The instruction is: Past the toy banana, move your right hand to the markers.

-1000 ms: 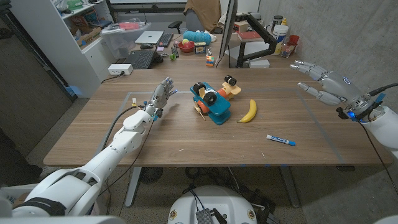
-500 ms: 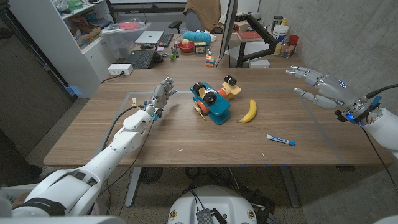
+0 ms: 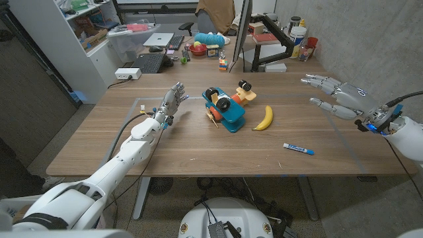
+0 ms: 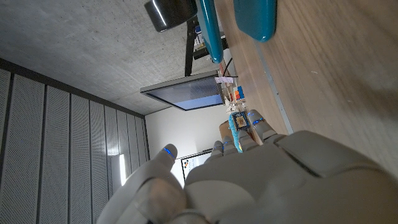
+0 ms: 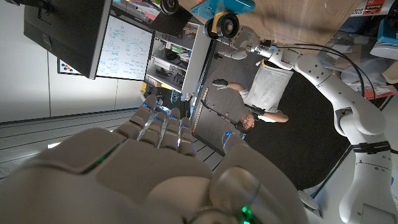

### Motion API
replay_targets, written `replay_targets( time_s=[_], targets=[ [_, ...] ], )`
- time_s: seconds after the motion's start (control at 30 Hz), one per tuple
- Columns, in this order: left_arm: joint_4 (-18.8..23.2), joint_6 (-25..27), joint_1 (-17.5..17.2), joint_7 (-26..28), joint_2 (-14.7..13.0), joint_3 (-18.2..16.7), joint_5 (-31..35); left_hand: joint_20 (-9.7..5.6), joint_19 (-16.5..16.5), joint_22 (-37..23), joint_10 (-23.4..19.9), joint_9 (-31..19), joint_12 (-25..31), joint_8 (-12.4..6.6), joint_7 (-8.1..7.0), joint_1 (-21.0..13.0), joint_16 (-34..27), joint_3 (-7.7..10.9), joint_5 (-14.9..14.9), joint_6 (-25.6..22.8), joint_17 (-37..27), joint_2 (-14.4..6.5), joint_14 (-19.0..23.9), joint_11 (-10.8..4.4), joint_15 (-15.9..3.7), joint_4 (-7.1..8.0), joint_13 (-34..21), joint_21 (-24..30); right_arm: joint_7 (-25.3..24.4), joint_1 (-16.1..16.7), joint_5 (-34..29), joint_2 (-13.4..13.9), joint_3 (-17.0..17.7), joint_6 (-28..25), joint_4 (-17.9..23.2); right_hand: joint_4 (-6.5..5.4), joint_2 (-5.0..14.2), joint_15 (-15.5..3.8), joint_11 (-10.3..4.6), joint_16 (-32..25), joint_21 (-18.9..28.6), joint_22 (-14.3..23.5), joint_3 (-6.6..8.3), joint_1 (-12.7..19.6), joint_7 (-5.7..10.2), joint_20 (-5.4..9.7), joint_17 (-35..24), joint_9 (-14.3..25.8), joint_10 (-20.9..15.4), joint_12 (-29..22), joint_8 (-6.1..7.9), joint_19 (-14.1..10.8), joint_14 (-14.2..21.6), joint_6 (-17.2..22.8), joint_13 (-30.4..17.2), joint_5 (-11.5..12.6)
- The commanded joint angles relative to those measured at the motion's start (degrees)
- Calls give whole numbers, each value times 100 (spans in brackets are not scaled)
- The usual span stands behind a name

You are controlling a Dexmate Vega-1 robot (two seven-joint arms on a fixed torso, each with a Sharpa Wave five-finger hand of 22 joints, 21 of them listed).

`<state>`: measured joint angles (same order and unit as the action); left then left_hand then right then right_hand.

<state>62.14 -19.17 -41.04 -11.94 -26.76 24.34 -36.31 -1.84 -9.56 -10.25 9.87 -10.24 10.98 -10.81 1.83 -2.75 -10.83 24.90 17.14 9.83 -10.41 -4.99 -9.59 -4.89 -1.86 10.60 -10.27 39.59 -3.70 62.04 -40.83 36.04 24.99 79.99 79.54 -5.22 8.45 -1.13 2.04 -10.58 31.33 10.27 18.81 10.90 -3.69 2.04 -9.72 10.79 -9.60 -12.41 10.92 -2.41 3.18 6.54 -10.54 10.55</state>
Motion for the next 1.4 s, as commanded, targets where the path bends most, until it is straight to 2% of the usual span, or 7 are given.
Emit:
replay_targets(
  time_s=[0.03,0.23,0.47,0.77,0.87,1.1,1.4],
  targets=[
    [98,43,-59,18,-31,3,0,-384,-415,-18,335,-27,22,-20,-23,73,-31,27,3,831,-18,-513,-227,19,-53,4,-16,-9,-161,27,-322,-19,-15,-7,84,22,-56,8,6,5,-46,10,-30,-23,23,375,-7,21,-20,18,26,-28,29,17,-14,12],
    [200,35,-119,40,-70,-10,1,-385,-408,-19,336,-27,21,-21,-30,78,-31,26,1,828,-18,-508,-226,22,-50,5,-16,-16,-187,36,-415,-34,-51,-1,104,-24,-206,69,71,3,-71,9,-151,-146,-27,308,-19,25,-33,13,27,-41,27,19,-16,-3],
    [284,57,-148,58,-116,-7,18,-403,-398,-19,334,-27,21,-26,-49,82,-34,24,-2,815,-18,-503,-218,-2,-81,4,-16,-22,-250,68,-483,-31,-82,-46,116,-45,-247,57,67,3,-79,8,-191,-193,-28,322,-20,26,-31,14,31,-62,32,27,-17,-1],
    [243,30,-114,7,-95,14,26,-396,-391,-19,325,-27,22,-24,-37,82,-34,28,-5,821,-18,-506,-215,7,-73,3,-16,-34,-367,93,-646,-7,-123,-137,156,-52,-211,35,46,9,-90,6,-179,-192,-6,348,-10,27,-34,13,30,-88,39,25,-17,19],
    [237,25,-104,-5,-94,20,31,-399,-388,-19,327,-27,20,-26,-41,83,-35,30,-7,818,-17,-507,-214,6,-71,2,-16,-38,-445,125,-711,20,-145,-211,200,-41,-130,27,23,12,-82,1,-138,-153,8,331,-2,27,-30,16,29,-165,48,21,-17,41],
    [164,-22,-68,-61,-58,35,31,-397,-381,-19,328,-27,18,-26,-38,83,-34,33,-10,816,-17,-508,-214,6,-64,2,-16,-46,-730,199,-900,192,-279,-393,238,-20,-69,45,28,20,-87,-4,-101,-107,16,286,5,28,-2,27,21,-217,42,0,-17,58],
    [222,9,-79,-30,-79,40,48,-400,-379,-19,326,-27,19,-25,-30,84,-32,35,-13,818,-17,-507,-216,-2,-73,2,-16,-56,-1348,368,-1110,608,-584,-732,294,-34,-113,101,54,34,-123,-9,-136,-140,12,208,-4,29,44,44,15,-195,-5,-23,-18,51]
  ],
)
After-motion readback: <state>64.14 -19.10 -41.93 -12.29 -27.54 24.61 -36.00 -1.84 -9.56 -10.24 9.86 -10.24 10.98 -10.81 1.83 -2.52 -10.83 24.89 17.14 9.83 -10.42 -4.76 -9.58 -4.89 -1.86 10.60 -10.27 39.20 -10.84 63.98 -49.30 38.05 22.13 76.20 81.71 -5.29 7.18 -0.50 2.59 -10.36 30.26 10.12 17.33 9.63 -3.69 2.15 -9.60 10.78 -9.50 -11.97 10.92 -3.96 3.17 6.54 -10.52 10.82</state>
